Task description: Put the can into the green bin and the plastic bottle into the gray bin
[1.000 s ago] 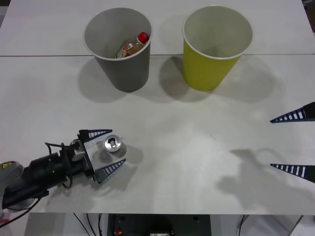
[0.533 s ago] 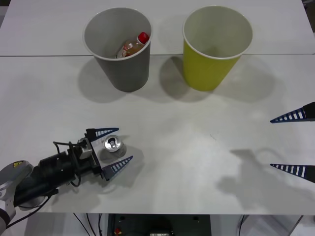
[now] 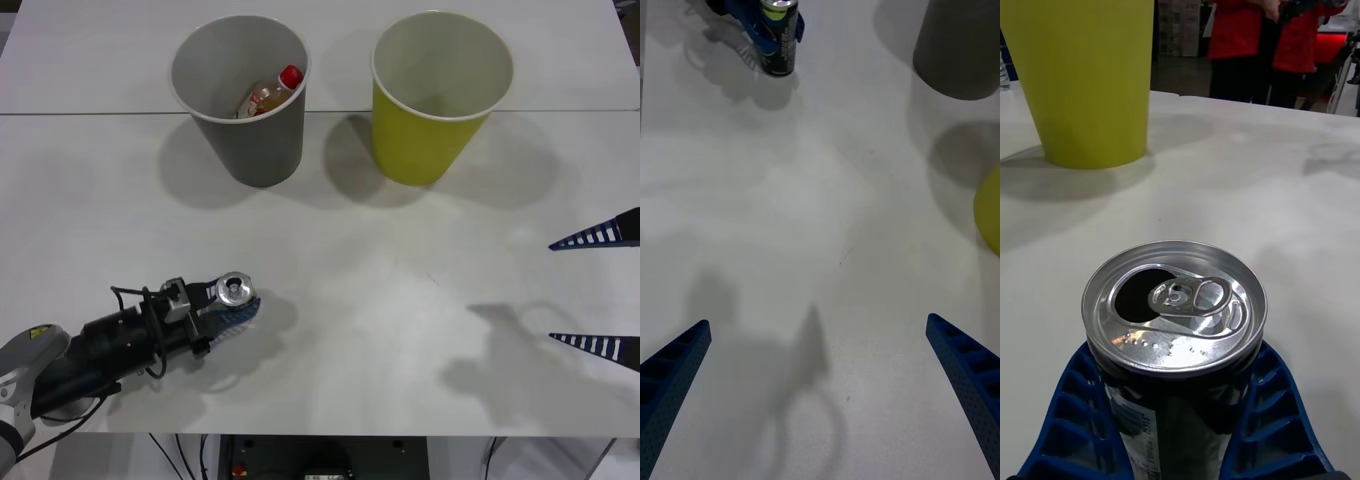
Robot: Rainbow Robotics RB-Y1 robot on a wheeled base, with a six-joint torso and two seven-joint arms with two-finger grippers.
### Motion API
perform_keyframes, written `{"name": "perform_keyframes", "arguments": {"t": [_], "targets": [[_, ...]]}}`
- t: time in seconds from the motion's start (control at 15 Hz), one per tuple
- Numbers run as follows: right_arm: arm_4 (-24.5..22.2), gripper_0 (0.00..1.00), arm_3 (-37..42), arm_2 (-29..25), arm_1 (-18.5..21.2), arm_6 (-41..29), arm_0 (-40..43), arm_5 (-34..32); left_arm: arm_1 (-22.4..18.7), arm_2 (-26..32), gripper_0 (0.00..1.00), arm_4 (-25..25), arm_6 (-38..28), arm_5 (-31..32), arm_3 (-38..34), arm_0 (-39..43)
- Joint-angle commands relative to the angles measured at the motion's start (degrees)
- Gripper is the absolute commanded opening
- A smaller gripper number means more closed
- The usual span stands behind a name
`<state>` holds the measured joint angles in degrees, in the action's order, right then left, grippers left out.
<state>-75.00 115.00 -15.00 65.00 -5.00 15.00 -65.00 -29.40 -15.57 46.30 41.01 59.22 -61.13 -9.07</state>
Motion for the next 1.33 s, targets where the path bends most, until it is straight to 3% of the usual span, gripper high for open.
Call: {"name": "perform_keyframes", "arguments": {"t": [0.07, 0.2, 0.4, 0.6, 0.73, 1.07, 1.33], "targets": [[0.0, 1.0, 0.0, 0.0, 0.0, 0.0, 0.0, 0.0, 0.0, 0.0, 0.0, 0.2, -0.2, 0.0, 0.0, -0.2], [0.0, 1.0, 0.0, 0.0, 0.0, 0.0, 0.0, 0.0, -0.2, 0.1, 0.0, 0.7, -0.6, -0.1, -0.2, -0.9], [0.0, 1.0, 0.0, 0.0, 0.0, 0.0, 0.0, 0.0, -1.5, 0.4, 0.0, 5.2, -2.8, -5.3, -5.7, -0.4], [0.0, 1.0, 0.0, 0.0, 0.0, 0.0, 0.0, 0.0, -2.2, 2.0, 0.0, 10.8, -12.6, -7.4, -12.8, 1.1], [0.0, 1.0, 0.0, 0.0, 0.0, 0.0, 0.0, 0.0, -2.2, 4.8, 0.0, 20.6, -22.5, -10.8, -22.3, 4.4], [0.0, 1.0, 0.0, 0.0, 0.0, 0.0, 0.0, 0.0, -2.3, 9.8, 0.0, 46.1, -53.8, -10.1, -43.5, 8.9], [0.0, 1.0, 0.0, 0.0, 0.0, 0.0, 0.0, 0.0, -2.0, 14.3, 0.0, 66.4, -81.0, -1.0, -59.5, 8.1]]}}
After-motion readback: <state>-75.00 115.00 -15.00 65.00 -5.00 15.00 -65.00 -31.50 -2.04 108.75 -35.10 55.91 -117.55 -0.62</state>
